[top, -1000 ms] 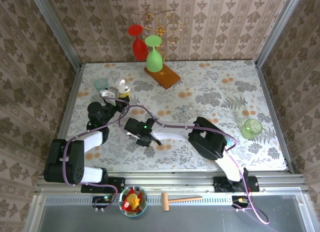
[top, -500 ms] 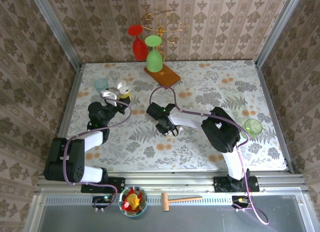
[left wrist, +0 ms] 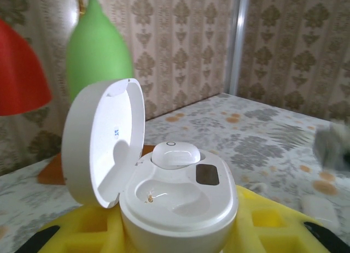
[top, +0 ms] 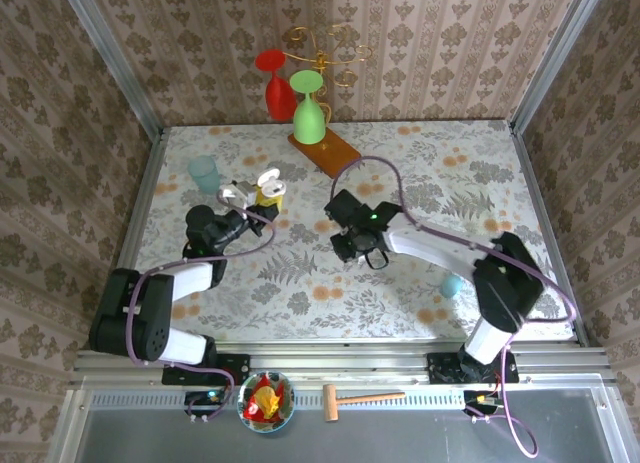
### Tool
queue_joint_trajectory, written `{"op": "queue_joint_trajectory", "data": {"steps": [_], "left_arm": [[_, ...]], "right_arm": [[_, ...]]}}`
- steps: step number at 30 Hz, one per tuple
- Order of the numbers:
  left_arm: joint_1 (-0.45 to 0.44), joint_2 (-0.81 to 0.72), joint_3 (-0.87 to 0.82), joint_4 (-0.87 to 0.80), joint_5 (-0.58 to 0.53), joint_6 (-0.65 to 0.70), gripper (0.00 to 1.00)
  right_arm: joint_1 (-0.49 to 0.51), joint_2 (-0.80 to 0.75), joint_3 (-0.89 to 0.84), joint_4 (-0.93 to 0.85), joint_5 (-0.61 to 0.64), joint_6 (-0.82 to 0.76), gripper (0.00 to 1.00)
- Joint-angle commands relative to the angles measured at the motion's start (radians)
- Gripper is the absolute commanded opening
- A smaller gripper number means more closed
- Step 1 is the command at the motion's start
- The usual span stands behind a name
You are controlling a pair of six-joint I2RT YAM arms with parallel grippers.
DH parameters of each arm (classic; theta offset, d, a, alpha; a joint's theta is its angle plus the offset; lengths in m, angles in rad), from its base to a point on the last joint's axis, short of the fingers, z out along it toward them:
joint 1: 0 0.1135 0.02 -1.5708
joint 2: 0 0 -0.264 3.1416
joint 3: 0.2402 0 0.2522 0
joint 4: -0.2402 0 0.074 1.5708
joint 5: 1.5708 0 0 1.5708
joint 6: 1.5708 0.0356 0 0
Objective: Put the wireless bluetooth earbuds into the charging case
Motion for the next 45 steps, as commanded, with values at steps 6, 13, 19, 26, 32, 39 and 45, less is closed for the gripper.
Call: {"op": "queue_joint_trajectory", "data": {"steps": [6, 13, 19, 26, 32, 39, 45], "left_arm": [[-0.068, 0.067, 0.030, 0.145, 0.199, -0.088, 0.02], [-0.134, 0.069, 0.042, 0.145, 0.230, -0.096, 0.02], [-0.178, 0.076, 0.064, 0.146, 0.238, -0.107, 0.02], [-0.208, 0.077, 0.085, 0.150, 0.243, -0.120, 0.02], [-0.209, 0.073, 0.085, 0.150, 0.251, -0.121, 0.03], [-0.208, 0.076, 0.091, 0.152, 0.258, -0.118, 0.03], [-0.208, 0.068, 0.090, 0.155, 0.262, -0.121, 0.03]], "right_arm": [[-0.028, -0.208, -0.032, 0.293, -0.364, 0.004, 0.21], [-0.070, -0.228, -0.025, 0.514, -0.511, 0.099, 0.20], [-0.075, -0.190, 0.004, 0.574, -0.526, 0.113, 0.21], [-0.080, -0.156, 0.008, 0.594, -0.513, 0.111, 0.20], [-0.084, -0.161, -0.013, 0.615, -0.471, 0.109, 0.20], [-0.084, -0.148, -0.027, 0.636, -0.435, 0.121, 0.19], [-0.084, -0.138, -0.060, 0.678, -0.431, 0.130, 0.20]]}}
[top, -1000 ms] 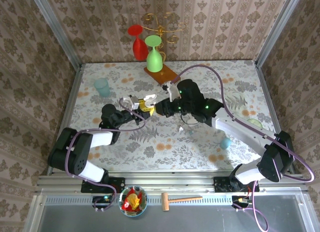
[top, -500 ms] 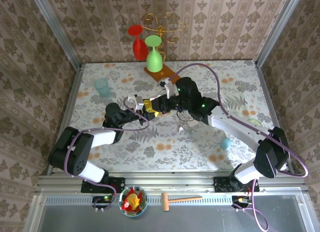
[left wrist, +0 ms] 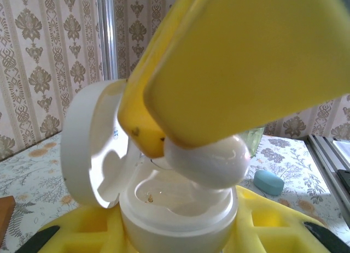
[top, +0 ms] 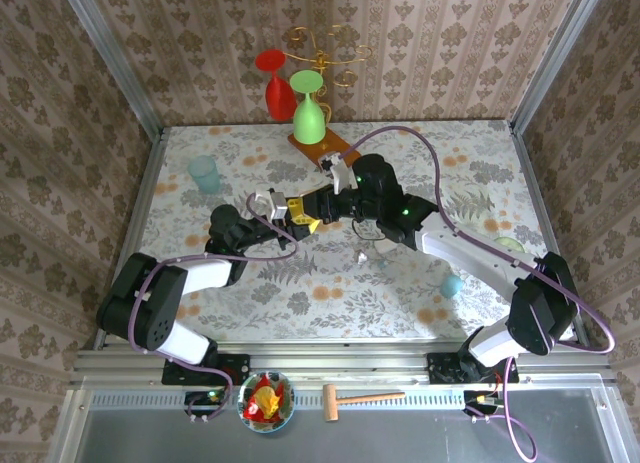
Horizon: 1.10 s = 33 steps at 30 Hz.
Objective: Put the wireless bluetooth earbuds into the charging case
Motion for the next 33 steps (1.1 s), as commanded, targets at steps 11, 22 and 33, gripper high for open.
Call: {"op": "queue_joint_trajectory", "data": {"steps": [11, 22, 33], "left_arm": [[-0.035, -0.020, 0.036, 0.047, -0.007, -0.034, 0.03], [-0.033, -0.024, 0.038, 0.047, -0.036, -0.043, 0.03], [-0.033, -0.054, 0.038, 0.047, -0.050, -0.054, 0.03]], "right_arm": [[-0.003, 0.007, -0.045, 0.013, 0.062, -0.005, 0.20], [-0.003, -0.022, -0.082, 0.038, 0.108, 0.004, 0.20], [-0.004, -0.011, -0.091, 0.035, 0.120, 0.023, 0.21]]}}
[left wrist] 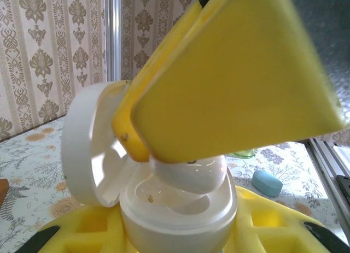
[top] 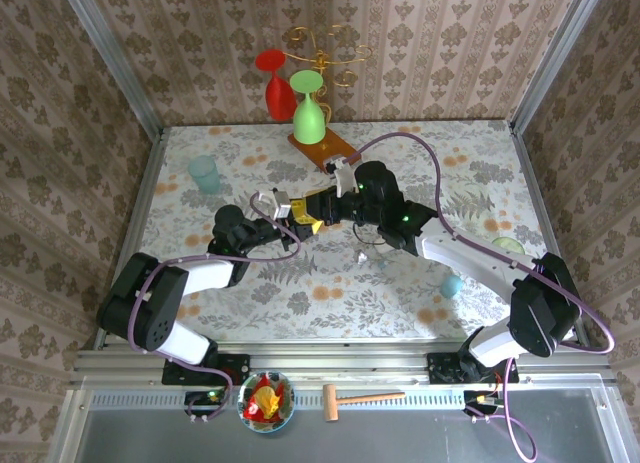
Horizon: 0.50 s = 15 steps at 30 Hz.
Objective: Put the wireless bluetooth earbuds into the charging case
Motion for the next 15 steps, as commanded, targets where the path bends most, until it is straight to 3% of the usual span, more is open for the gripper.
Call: {"op": "queue_joint_trajectory", "data": {"steps": [1, 15], "left_arm": [[-0.008, -0.049, 0.041, 0.085, 0.004, -0.023, 0.03], [-0.013, -0.051, 0.045, 0.085, -0.039, -0.012, 0.03]], "right_arm": [[-0.003, 0.006, -0.016, -0.046, 0.025, 0.028, 0.21], [0.008, 0.040, -0.025, -0.021, 0.036, 0.061, 0.24]]}}
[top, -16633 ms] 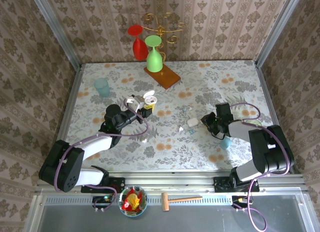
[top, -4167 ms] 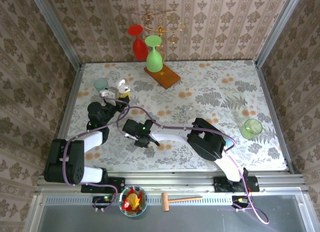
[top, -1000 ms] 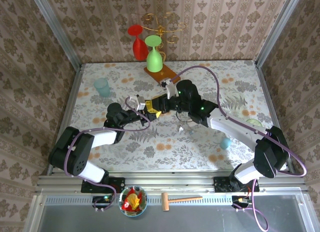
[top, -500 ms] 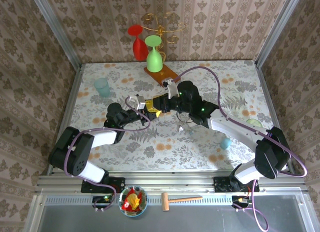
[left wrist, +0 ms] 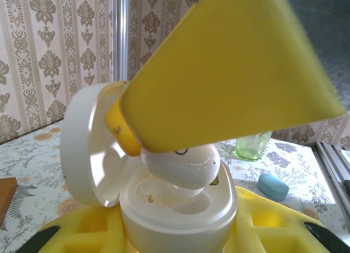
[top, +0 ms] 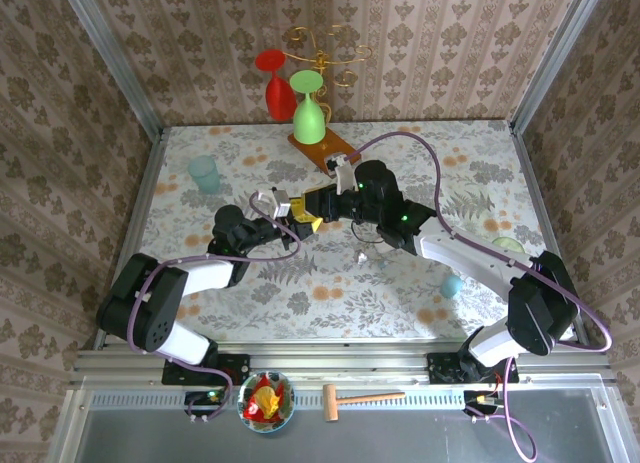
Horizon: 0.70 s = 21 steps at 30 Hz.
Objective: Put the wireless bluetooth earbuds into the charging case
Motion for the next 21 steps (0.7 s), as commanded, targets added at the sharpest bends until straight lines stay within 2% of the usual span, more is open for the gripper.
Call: {"op": "queue_joint_trajectory", "data": {"steps": [1, 13, 21], "left_arm": [[-0.008, -0.049, 0.045, 0.087, -0.011, -0.008, 0.03], [-0.009, -0.048, 0.048, 0.088, -0.004, -0.007, 0.03], [-0.006, -0.037, 0.038, 0.086, -0.010, 0.043, 0.03]], "right_arm": [[0.005, 0.026, -0.026, -0.062, 0.037, 0.008, 0.25], [0.004, -0.020, -0.018, -0.091, 0.065, -0.029, 0.28], [0.004, -0.095, -0.024, -0.069, 0.023, -0.054, 0.36]]}}
